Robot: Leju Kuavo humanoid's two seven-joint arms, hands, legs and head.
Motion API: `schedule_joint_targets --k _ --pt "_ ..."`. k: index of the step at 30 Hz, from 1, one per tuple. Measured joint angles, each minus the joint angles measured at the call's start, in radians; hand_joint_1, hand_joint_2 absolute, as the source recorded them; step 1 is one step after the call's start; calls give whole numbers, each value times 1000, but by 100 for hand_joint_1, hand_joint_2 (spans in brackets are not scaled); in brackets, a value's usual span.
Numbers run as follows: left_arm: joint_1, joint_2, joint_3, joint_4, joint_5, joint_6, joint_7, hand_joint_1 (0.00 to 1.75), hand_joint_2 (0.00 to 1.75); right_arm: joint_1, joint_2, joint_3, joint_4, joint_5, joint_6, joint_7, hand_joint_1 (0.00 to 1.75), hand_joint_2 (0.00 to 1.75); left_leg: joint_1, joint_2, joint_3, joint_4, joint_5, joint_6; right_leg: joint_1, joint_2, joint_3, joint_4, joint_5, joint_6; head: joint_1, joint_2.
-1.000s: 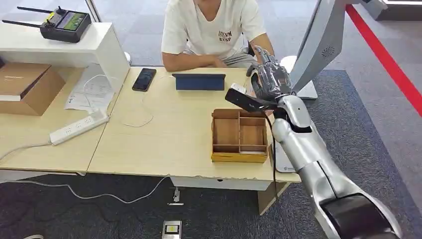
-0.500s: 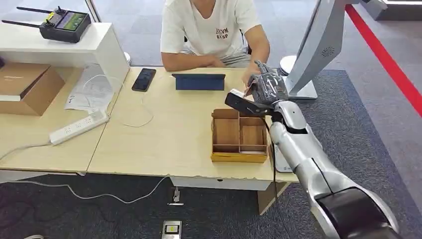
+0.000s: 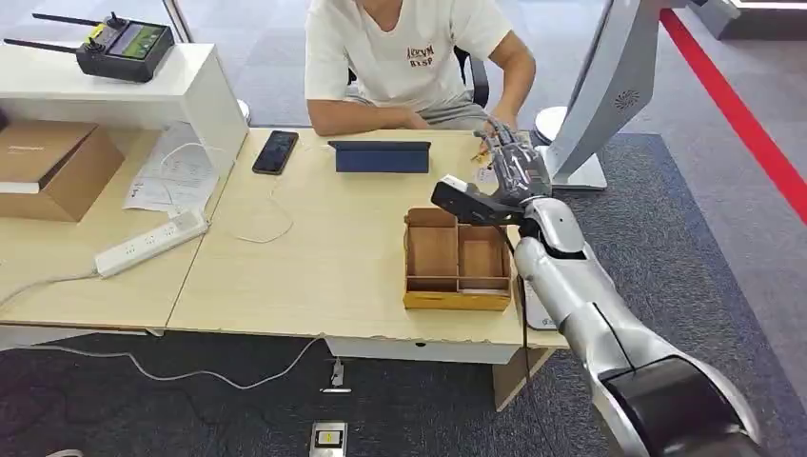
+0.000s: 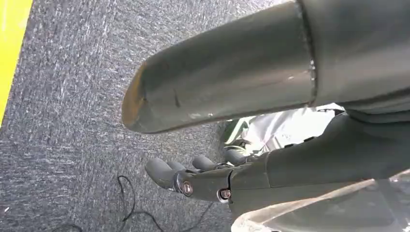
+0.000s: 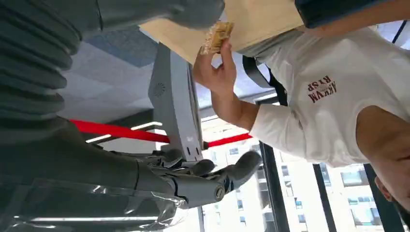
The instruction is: Pass the card to the sensor for recognition and then transmit it.
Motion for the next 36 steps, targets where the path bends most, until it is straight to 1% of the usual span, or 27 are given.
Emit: schedule_joint_targets --k 4,7,9,13,14,15,16,17,18,20,24,26,30,32,35,36 --pt "1 -1 0 0 0 0 1 0 0 -7 2 -2 0 -43 -33 -40 0 0 0 0 0 0 0 0 0 0 0 0 0 0 0 0" --pt "5 -1 0 0 5 0 2 0 0 -11 4 -10 -9 -123 -55 -103 0 0 0 0 0 0 0 0 0 0 0 0 0 0 0 0" --pt "8 -2 0 0 13 0 3 0 0 -11 7 -26 -28 -245 -44 -171 0 0 0 0 0 0 0 0 0 0 0 0 0 0 0 0" --pt "9 -2 0 0 13 0 2 0 0 -11 8 -27 -29 -253 -41 -175 0 0 0 0 0 0 0 0 0 0 0 0 0 0 0 0" --pt "10 -2 0 0 19 0 3 0 0 -11 11 -37 -39 -305 -22 -197 0 0 0 0 0 0 0 0 0 0 0 0 0 0 0 0" --pt "12 -2 1 0 29 0 5 0 0 -4 17 -76 -96 -530 88 -229 0 175 0 0 0 0 0 0 0 0 0 0 0 0 0 0" --pt "15 -2 5 0 39 0 6 0 0 31 13 -124 -229 -835 250 -160 0 175 0 0 0 0 0 0 0 0 0 0 0 0 0 0" --pt "16 -2 5 0 39 0 6 0 0 48 6 -141 -285 -920 287 -120 0 175 0 0 0 0 0 0 0 0 0 0 0 0 0 0" --pt "17 -2 5 0 39 0 6 0 0 67 -3 -157 -348 -992 309 -83 0 175 0 0 1 0 0 0 0 0 0 0 0 0 -1 0" --pt "18 -2 8 0 41 2 6 0 0 115 -30 -200 -490 -1123 331 -27 0 175 0 -1 0 2 0 0 0 -1 0 0 0 0 0 0" --pt "24 -2 18 1 42 2 6 0 0 172 -84 -319 -699 -1414 350 34 0 175 0 0 0 2 -1 0 0 0 0 0 0 0 0 0" --pt "24 -2 24 1 45 2 6 0 0 210 -123 -379 -797 -1504 354 48 0 175 0 0 0 2 -1 0 0 0 0 -1 0 0 0 0" --pt "24 -2 31 1 61 2 11 0 0 257 -182 -494 -910 -1639 361 56 0 175 0 0 1 2 -1 0 0 0 0 -1 0 0 0 0" --pt "24 -2 34 1 63 1 12 0 0 277 -210 -553 -936 -1721 359 58 0 175 0 0 1 2 -1 0 0 0 0 -1 0 0 0 0" --pt "23 -2 42 1 66 1 14 0 0 304 -250 -632 -949 -1786 349 45 0 175 0 0 1 2 -1 0 0 0 0 -1 0 0 0 0" --pt "23 -2 46 1 68 1 15 0 0 313 -263 -659 -948 -1798 335 39 0 175 0 0 1 2 -1 0 0 0 0 -1 0 0 0 0"
